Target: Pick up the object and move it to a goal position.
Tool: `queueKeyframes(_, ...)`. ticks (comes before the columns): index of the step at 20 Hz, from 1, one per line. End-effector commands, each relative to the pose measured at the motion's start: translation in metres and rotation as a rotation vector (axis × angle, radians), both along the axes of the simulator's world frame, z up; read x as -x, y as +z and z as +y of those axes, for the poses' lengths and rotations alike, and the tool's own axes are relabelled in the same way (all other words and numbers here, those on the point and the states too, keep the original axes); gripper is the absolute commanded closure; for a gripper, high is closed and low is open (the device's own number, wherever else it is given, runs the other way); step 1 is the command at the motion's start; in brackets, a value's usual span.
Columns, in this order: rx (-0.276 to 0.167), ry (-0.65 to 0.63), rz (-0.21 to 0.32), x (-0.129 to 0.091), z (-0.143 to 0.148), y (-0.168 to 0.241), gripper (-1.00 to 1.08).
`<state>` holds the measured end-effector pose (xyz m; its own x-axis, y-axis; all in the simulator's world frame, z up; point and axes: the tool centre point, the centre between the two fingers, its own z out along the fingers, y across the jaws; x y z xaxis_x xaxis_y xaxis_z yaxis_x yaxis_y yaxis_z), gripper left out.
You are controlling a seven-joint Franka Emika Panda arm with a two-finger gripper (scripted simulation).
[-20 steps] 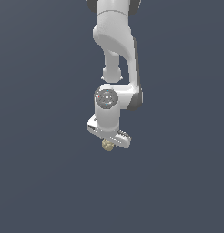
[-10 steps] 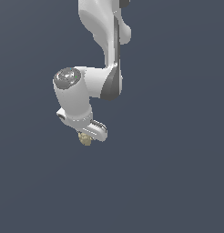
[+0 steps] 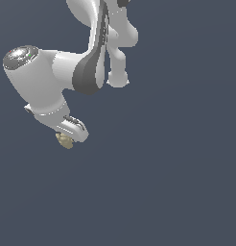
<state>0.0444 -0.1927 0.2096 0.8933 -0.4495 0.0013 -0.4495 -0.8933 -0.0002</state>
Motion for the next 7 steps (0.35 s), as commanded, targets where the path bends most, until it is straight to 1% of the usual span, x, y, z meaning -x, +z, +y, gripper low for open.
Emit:
queueKeyframes(1, 0.0, 0.002, 0.001, -0.0012, -0.0094, 0.0074, 1.08)
queueKeyframes(7, 0.0, 0.002, 0.001, -0.0025, -0.0179, 0.0136, 1.08)
